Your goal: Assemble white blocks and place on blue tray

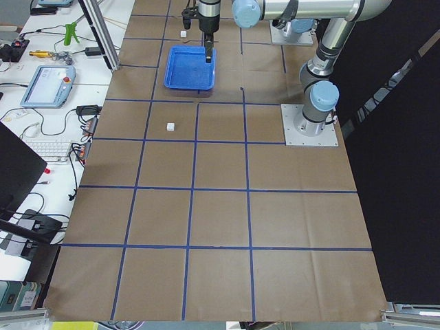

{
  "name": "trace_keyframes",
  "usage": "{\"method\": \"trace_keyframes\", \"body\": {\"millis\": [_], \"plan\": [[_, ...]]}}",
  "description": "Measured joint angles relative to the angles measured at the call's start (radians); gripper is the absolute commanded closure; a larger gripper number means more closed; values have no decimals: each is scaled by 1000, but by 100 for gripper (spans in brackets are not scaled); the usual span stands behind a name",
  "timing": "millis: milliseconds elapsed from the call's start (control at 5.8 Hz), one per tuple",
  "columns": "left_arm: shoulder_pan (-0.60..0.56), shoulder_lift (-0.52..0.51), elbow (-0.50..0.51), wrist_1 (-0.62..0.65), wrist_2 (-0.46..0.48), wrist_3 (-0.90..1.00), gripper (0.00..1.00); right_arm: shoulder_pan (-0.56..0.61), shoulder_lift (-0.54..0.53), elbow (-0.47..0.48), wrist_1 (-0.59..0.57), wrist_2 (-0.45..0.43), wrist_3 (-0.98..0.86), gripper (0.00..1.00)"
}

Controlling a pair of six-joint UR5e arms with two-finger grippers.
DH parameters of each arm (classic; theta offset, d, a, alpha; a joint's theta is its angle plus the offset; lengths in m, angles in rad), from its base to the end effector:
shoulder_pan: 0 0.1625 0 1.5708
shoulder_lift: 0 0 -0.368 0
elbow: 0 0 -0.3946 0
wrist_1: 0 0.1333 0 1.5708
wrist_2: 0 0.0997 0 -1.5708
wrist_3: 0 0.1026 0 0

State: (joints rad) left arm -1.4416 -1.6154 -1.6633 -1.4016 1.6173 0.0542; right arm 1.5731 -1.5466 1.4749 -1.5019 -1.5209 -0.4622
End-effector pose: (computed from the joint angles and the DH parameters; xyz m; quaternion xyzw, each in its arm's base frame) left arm -0.0617 -0.5225 0.3770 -0.0378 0.9989 -0.0138 0.0246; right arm 0.1396 -0.5022 0.4565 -0.2301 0.9728 -0.0070 0.0240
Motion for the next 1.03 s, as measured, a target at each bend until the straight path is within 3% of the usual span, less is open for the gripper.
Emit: {"method": "trace_keyframes", "body": {"millis": [690, 1034], "plan": [[74, -419, 17, 522, -32, 220, 1, -78, 49, -19, -43, -7, -809, 0], [76, -531, 25, 651, -27, 289, 2, -113, 149, -123, -54, -3, -1040, 0]]}}
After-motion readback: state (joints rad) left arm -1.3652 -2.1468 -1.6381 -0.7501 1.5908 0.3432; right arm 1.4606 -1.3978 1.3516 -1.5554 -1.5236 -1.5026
